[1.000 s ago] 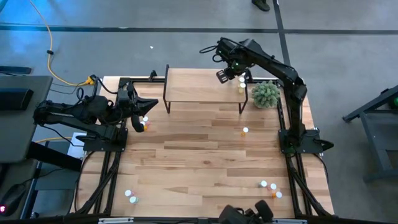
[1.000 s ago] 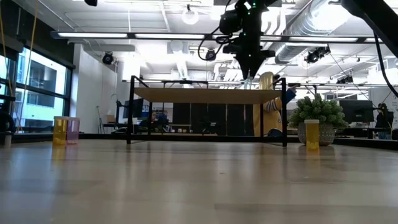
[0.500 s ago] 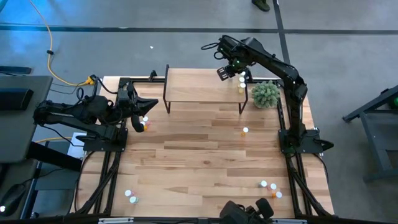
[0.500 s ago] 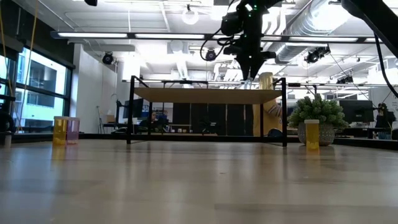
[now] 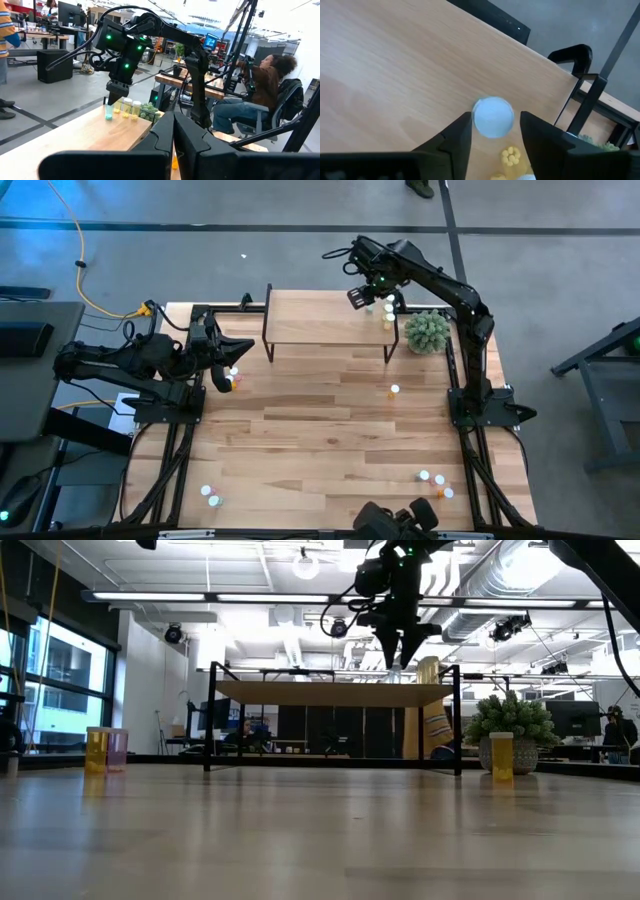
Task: Pick and place medicine bottles onto shelf by color
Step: Put the right blue pill bottle on the shelf aligned with the other blue pill bottle
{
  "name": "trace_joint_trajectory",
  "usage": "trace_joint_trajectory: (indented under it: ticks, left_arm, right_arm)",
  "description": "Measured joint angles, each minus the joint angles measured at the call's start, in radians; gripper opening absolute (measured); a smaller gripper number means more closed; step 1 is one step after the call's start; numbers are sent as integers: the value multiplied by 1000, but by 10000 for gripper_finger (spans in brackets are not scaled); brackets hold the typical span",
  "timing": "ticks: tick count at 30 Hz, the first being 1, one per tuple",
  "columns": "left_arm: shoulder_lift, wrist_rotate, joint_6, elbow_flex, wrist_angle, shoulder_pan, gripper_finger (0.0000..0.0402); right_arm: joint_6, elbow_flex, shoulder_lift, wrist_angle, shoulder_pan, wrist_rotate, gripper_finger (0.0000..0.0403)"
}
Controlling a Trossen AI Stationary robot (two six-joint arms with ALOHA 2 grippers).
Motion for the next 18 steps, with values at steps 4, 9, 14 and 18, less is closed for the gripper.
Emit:
trace_joint_trajectory:
  ticks: [4,9,14,18]
  left_arm:
    - [0,0,0,0,0,0,1]
    - [0,0,0,0,0,0,1]
    - [0,0,0,0,0,0,1]
    - [0,0,0,0,0,0,1]
  right_arm:
    - [3,0,0,3,0,0,176]
    - [-13,0,0,8,0,1,185]
    - [-55,0,-33,35,1,-10,190]
    - [-139,0,-83,14,28,-100,190]
